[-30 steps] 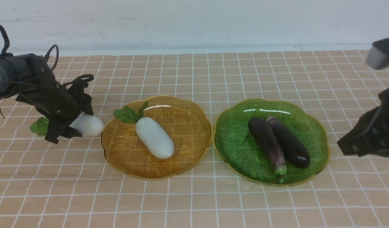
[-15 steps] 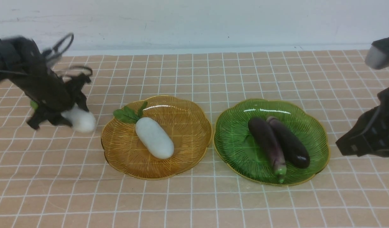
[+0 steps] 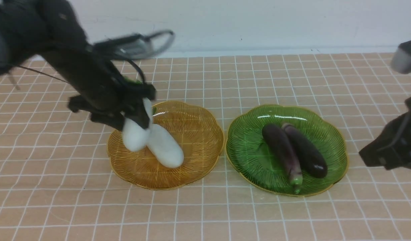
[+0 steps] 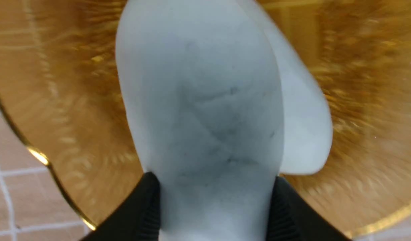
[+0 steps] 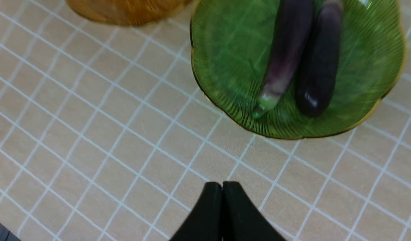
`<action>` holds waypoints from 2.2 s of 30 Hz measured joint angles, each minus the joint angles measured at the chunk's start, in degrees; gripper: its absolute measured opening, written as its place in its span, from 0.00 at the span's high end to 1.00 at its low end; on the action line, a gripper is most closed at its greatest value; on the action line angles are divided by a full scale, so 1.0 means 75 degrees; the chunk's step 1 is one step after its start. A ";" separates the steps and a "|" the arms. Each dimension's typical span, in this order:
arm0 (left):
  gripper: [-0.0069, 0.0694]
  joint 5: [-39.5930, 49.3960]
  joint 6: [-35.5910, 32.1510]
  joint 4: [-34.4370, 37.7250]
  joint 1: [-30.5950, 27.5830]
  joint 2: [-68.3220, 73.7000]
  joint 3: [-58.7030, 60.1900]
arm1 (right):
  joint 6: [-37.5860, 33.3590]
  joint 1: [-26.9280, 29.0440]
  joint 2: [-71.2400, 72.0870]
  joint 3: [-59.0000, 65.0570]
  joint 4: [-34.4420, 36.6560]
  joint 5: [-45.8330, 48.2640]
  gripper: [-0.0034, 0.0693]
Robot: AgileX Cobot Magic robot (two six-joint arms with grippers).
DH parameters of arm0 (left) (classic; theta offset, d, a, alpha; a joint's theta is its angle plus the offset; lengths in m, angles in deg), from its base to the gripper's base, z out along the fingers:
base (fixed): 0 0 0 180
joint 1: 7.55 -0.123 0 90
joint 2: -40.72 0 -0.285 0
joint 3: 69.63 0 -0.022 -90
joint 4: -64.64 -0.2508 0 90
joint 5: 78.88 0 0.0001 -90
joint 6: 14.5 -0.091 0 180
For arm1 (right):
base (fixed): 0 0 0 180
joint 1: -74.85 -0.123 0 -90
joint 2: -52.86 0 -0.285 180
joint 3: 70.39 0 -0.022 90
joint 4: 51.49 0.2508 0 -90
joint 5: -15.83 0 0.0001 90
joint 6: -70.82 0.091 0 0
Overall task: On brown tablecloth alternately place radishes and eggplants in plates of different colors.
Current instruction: 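Pick up the white radish and place it in the left plate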
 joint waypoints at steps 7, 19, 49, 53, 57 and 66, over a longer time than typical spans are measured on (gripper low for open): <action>0.43 -0.0087 0.0901 -0.0903 0.0079 0.0017 0.0000 | 0.0471 0.0000 0.1579 0.0330 -0.0320 0.0082 0.97; 0.28 -0.0052 0.1461 -0.1350 0.0079 0.0017 0.0000 | 0.1453 0.0000 0.4631 0.1256 -0.1744 0.0241 0.97; 0.91 0.0341 0.0681 -0.1521 0.0085 0.0017 0.0000 | 0.2021 0.0000 0.7033 0.5245 -0.1778 -0.5045 0.97; 0.91 0.0524 0.0666 -0.1602 0.0085 -0.0011 0.0000 | 0.2021 0.0000 0.7033 0.5259 -0.1778 -0.4903 0.97; 0.91 0.0787 0.0666 -0.1654 0.0085 -0.0463 0.0000 | 0.2015 0.0000 0.7026 0.5538 -0.1815 -0.5017 0.97; 0.91 0.1015 0.0666 -0.2121 0.0085 -0.1442 0.0000 | 0.1998 0.0658 0.7052 0.7899 -0.2146 -0.6066 0.97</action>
